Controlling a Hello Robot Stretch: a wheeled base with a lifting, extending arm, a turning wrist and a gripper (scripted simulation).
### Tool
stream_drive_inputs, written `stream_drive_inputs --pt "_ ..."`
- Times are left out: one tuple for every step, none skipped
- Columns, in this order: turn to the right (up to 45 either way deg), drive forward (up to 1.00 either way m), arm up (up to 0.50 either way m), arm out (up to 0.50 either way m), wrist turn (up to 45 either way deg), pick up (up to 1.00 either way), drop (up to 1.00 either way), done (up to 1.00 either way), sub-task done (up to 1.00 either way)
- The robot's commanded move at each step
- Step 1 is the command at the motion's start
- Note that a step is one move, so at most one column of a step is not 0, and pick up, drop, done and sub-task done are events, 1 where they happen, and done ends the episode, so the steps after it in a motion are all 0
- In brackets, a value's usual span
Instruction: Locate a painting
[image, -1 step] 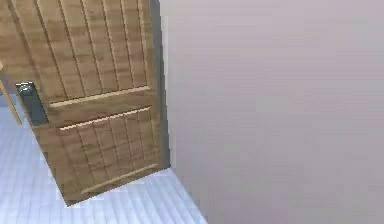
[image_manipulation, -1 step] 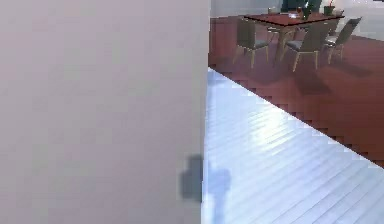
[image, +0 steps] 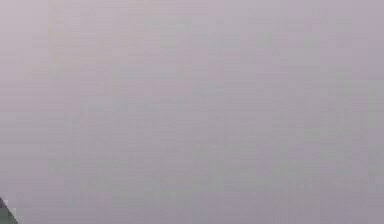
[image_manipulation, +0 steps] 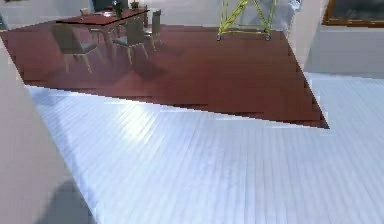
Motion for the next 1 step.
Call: stream_drive_inputs --pt "45.0 0.0 0.0 0.0 0.0 0.0 0.0 0.0 0.0"
